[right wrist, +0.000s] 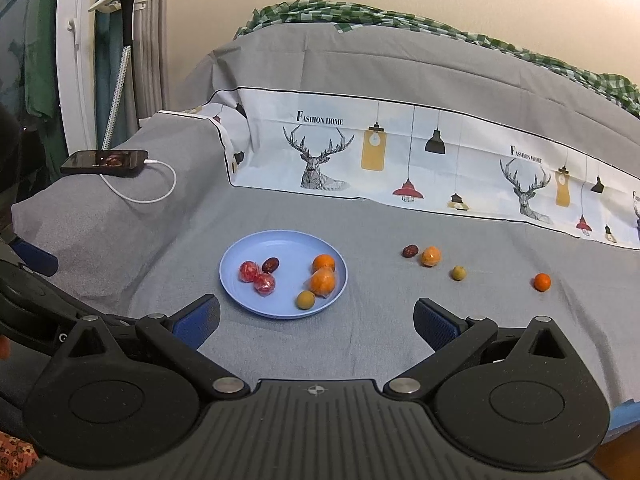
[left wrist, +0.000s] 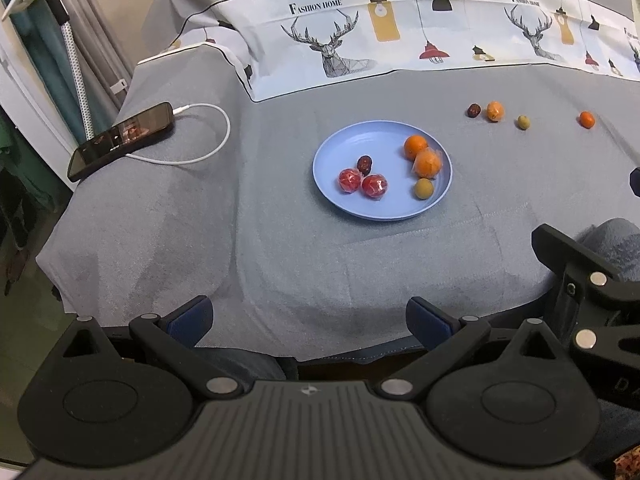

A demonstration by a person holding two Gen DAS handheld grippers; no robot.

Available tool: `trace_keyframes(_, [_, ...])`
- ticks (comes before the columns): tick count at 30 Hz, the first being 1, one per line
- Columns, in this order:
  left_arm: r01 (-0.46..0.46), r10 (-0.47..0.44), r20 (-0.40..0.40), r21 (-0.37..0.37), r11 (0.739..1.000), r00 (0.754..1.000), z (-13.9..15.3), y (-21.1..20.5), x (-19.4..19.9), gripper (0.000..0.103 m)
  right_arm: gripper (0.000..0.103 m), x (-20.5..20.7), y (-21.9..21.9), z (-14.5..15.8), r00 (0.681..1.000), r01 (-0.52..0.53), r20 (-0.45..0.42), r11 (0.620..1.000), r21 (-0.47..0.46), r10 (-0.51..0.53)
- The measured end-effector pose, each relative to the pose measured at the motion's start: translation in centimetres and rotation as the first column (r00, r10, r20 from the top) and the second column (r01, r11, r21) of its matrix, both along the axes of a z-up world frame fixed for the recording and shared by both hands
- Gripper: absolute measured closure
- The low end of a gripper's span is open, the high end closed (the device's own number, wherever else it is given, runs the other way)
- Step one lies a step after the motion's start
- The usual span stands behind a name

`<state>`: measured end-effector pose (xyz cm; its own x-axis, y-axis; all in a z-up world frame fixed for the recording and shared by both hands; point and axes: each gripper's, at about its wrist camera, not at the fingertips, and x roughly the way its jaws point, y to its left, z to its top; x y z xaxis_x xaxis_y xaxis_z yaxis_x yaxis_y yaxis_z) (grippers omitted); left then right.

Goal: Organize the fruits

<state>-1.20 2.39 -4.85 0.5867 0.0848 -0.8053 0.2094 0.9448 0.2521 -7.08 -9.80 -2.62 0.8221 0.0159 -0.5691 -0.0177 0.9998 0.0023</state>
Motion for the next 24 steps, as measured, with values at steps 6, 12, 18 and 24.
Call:
trace_keyframes(6, [0.016,-0.016,-0.001,0.01,1.0,1.0,-0.2,-0.3,0.5,0.0,0.001,0.3,-0.1,-0.3,1.0,0.017,-0.007,1.0,0.008,-0.016])
trace_keyframes(12, [0.031,-0.031,-0.004,0.024,0.999,1.0,-0.5,-0.9,0.9,0.0,0.001,0.8,-0.6,-0.7,0.999,0.038,-0.018,0.999,0.023,-0.038])
trace_keyframes(18, [0.039,-0.038,-0.023,0.034,0.999,0.999,-0.7,-1.8,1.7,0.0,0.001,1.4,-1.7,-1.4,0.997,0.063,-0.036,0.996,0.061,-0.061])
trace_keyframes(24, [0.077,-0.075,-0.064,0.031,0.997,0.995,-0.8,-4.1,3.2,0.0,0.001,2.3,-4.3,-2.2,0.989,0.145,-0.042,0.982,0.121,-0.141])
